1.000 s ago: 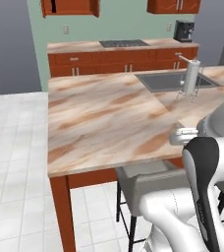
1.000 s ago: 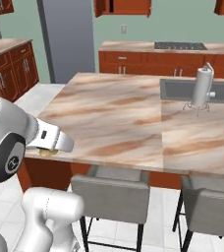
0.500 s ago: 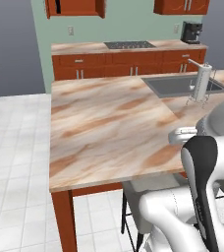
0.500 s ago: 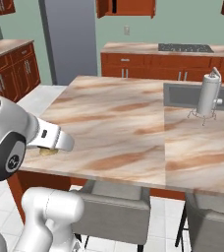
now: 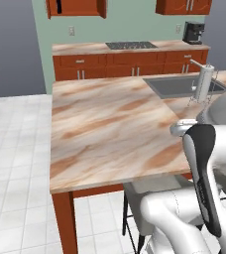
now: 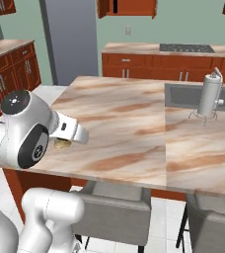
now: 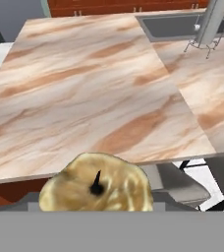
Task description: Get the candle and the wine from the cabinet and move them to the dining counter.
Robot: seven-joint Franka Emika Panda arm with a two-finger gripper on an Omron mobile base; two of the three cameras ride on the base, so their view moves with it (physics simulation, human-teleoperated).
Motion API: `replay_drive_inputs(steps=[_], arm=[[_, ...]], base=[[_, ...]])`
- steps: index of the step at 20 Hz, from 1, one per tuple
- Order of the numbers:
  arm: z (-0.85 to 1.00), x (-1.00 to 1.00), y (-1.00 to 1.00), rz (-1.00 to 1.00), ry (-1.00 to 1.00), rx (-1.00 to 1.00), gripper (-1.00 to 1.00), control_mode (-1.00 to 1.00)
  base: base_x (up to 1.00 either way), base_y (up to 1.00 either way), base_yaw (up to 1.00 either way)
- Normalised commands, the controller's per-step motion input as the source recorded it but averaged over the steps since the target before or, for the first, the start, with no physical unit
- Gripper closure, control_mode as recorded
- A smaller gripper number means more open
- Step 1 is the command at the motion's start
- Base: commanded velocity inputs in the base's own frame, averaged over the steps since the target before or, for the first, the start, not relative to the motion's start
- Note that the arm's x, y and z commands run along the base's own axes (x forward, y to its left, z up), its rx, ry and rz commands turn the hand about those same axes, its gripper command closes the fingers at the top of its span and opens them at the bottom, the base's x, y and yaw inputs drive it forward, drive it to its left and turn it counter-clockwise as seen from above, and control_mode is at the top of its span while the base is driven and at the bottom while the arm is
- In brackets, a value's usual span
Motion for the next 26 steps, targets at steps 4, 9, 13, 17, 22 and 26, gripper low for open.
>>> replay_drive_inputs(steps=[4, 9, 13, 17, 22, 26], arm=[[-0.51, 1.0, -0.51, 0.24, 0.01, 0.06, 1.0, -1.0], [-0.75, 1.0, -0.31, 0.27, 0.09, 0.0, 1.0, -1.0], [-0.84, 1.0, -0.23, 0.25, 0.1, 0.0, 1.0, -1.0], [-0.91, 1.0, -0.08, 0.2, 0.09, 0.0, 1.0, -1.0], [-0.81, 1.0, 0.0, 0.14, 0.05, 0.0, 1.0, -1.0], [-0.65, 1.0, -0.01, 0.12, 0.03, 0.01, 1.0, -1.0]], base=[[0.0, 0.0, 0.0], [0.0, 0.0, 0.0], [0.0, 0.0, 0.0], [0.0, 0.0, 0.0], [0.0, 0.0, 0.0], [0.0, 0.0, 0.0]])
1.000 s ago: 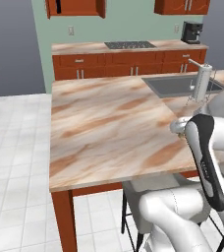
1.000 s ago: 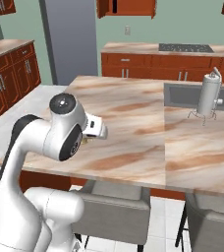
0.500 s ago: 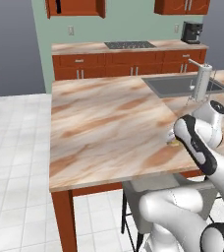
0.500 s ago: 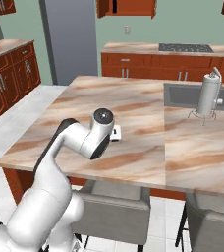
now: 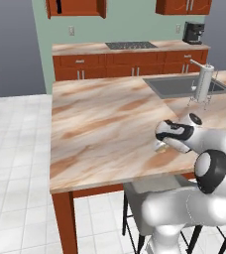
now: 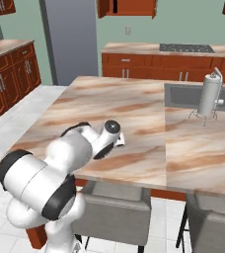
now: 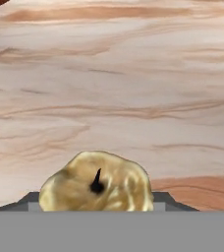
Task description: Get the candle and the wine from the cabinet and move them to the dining counter.
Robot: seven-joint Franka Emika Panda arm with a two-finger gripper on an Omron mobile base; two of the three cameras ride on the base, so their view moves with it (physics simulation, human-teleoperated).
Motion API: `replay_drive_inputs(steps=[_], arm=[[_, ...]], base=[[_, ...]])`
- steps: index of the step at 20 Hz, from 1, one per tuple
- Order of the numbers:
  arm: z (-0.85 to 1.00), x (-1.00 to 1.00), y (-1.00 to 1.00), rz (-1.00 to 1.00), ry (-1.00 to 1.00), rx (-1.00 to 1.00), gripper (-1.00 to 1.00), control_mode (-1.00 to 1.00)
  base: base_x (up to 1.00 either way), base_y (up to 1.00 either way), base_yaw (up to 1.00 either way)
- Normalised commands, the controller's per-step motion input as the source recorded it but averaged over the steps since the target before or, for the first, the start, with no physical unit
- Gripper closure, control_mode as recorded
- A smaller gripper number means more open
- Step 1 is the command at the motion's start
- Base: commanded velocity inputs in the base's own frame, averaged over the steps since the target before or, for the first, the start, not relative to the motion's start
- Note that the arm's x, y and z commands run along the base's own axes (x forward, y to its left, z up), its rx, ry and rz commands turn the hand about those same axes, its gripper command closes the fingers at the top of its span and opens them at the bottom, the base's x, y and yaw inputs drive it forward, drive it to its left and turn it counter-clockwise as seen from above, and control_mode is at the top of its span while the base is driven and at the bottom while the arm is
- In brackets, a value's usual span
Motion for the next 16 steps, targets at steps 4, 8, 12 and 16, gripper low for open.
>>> replay_drive_inputs(steps=[4, 8, 12, 16], arm=[[-0.49, 1.0, 0.0, 0.05, 0.02, 0.01, 1.0, -1.0], [-0.28, 0.77, -0.03, 0.04, 0.0, 0.04, 1.0, -1.0], [-0.1, 0.21, 0.0, 0.01, 0.0, 0.0, 1.0, -1.0], [-0.05, 0.03, 0.0, 0.0, 0.0, 0.0, 1.0, -1.0]], base=[[0.0, 0.0, 0.0], [0.0, 0.0, 0.0], [0.0, 0.0, 0.0], [0.0, 0.0, 0.0]])
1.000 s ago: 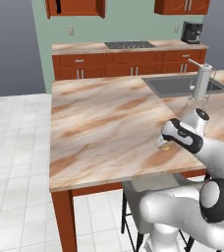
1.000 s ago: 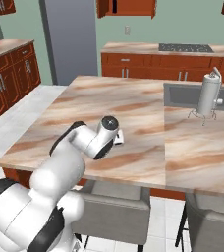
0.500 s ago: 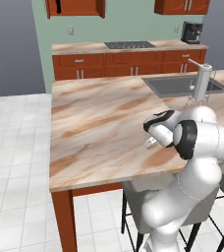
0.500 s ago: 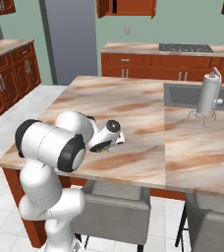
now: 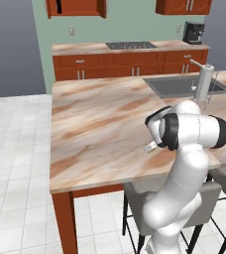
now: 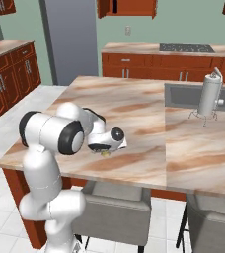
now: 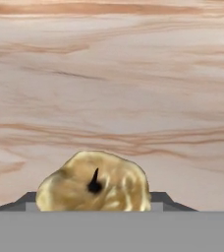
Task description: Get the candle and the wine from the cabinet and move them to the dining counter.
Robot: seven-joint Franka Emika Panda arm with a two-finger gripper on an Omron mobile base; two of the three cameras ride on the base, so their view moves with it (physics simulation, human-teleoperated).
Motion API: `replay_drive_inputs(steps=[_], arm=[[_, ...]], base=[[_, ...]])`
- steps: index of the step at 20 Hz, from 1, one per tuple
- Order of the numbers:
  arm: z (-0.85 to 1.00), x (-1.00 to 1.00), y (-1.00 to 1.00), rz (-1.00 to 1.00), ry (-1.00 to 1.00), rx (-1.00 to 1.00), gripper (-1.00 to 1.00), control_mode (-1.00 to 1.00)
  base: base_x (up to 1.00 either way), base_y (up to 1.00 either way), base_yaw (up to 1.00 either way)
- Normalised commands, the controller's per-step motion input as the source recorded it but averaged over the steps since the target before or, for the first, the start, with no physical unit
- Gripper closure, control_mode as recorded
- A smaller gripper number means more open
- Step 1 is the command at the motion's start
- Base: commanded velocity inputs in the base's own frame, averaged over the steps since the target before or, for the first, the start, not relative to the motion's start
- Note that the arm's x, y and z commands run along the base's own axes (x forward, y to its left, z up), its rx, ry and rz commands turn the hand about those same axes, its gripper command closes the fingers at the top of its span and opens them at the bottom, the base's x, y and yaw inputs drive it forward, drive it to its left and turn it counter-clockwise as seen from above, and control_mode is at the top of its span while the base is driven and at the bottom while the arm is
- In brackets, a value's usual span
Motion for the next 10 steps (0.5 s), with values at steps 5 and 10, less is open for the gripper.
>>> replay_drive_inputs(steps=[5, 10], arm=[[-0.01, 0.01, 0.0, 0.0, 0.0, 0.0, 1.0, -1.0], [0.0, 0.0, 0.0, 0.0, 0.0, 0.0, -1.0, -1.0]], base=[[0.0, 0.0, 0.0], [0.0, 0.0, 0.0]])
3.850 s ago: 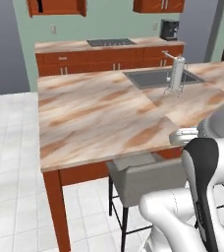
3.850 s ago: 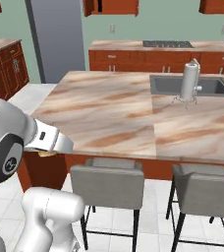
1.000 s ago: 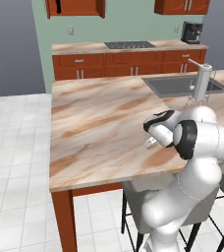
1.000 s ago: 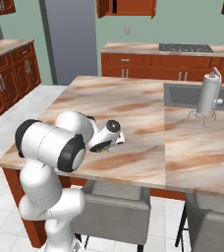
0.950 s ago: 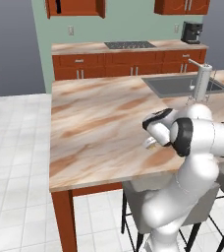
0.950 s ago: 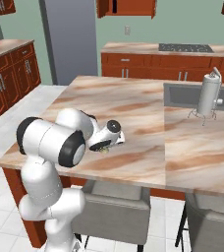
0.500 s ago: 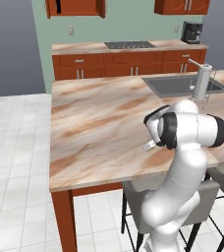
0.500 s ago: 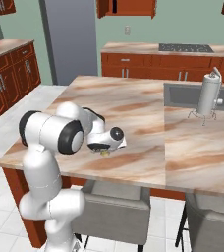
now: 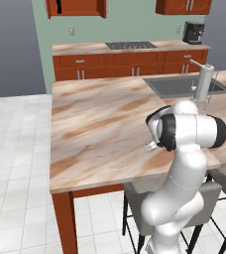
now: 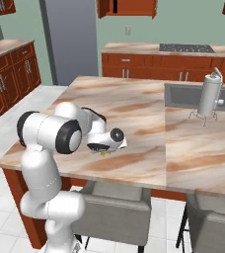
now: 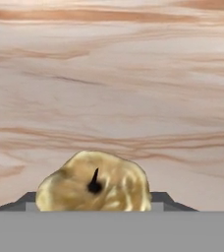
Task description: Get the candle and the wine from the cabinet and move them to the dining counter.
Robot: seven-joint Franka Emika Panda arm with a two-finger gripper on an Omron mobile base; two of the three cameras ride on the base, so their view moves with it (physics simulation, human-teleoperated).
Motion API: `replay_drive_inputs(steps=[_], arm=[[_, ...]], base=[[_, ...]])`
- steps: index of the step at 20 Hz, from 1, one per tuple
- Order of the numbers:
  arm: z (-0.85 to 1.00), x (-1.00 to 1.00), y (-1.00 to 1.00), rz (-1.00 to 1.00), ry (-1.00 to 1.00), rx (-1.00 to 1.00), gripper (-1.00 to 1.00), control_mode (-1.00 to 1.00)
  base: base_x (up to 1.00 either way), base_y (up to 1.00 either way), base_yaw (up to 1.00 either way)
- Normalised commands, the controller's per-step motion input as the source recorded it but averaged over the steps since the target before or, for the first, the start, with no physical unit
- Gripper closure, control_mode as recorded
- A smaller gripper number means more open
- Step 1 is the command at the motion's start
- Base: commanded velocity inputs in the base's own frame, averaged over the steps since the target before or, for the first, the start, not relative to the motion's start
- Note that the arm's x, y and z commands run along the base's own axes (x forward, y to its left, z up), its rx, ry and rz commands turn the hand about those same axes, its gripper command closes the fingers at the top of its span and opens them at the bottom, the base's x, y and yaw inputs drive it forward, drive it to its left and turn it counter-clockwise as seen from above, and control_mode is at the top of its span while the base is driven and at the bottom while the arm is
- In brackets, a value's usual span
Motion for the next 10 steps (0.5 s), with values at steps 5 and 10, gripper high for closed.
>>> replay_drive_inputs(steps=[5, 10], arm=[[0.0, 0.0, 0.0, 0.0, 0.0, 0.0, -1.0, -1.0], [0.14, 0.0, 0.0, 0.0, 0.0, 0.0, -1.0, -1.0]], base=[[0.0, 0.0, 0.0], [0.0, 0.0, 0.0]])
